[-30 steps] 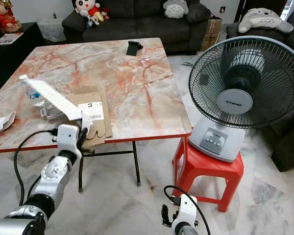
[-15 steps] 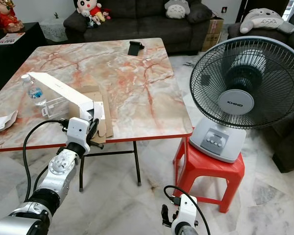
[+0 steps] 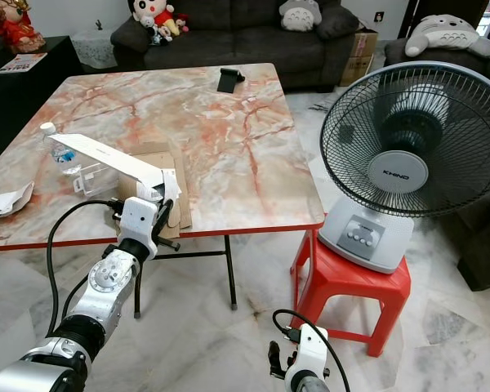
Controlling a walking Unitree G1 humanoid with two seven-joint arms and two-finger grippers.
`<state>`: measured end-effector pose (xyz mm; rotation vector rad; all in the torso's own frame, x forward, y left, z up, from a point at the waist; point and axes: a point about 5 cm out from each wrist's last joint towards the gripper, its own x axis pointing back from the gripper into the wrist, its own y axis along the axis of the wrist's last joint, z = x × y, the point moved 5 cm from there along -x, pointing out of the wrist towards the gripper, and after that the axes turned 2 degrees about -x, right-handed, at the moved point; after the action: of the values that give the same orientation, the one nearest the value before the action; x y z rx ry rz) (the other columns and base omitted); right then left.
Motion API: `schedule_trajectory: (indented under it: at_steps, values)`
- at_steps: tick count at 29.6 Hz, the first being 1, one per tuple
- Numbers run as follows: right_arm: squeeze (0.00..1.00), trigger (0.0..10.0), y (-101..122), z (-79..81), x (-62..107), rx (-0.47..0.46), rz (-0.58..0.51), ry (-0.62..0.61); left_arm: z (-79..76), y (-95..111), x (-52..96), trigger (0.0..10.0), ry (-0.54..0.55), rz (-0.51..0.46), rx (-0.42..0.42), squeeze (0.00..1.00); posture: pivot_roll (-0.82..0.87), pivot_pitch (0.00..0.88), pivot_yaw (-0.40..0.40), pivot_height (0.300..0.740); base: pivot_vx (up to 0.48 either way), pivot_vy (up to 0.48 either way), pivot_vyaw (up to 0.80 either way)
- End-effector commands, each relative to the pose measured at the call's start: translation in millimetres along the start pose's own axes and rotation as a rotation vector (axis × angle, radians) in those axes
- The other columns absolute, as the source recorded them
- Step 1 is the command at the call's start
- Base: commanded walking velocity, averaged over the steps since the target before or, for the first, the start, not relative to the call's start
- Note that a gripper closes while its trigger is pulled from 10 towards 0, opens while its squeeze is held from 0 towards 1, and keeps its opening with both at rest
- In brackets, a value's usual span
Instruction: Picking trash to rubbish bin
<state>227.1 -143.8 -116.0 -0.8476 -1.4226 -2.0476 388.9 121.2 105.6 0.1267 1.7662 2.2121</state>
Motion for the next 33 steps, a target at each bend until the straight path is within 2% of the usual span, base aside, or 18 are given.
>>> schedule_trajectory:
  at_steps: [1, 33]
  values:
    - [0.0, 10.0, -0.9, 2.5, -0.1, -0.013, -0.002, 0.001, 2.5, 7.2, -3.7, 10.0, -0.003, -0.019, -0.015, 0.0, -0.1, 0.0, 0.063, 0.74, 0.0, 0.0, 0.0]
    - [0.0, 10.0, -3.6, 0.0, 1.0, -0.007, 0.002, 0.0, -3.6, 6.8, -1.6, 10.0, -0.016, -0.024, -0.002, 0.0, -0.1, 0.0, 0.057, 0.74, 0.0, 0.0, 0.0]
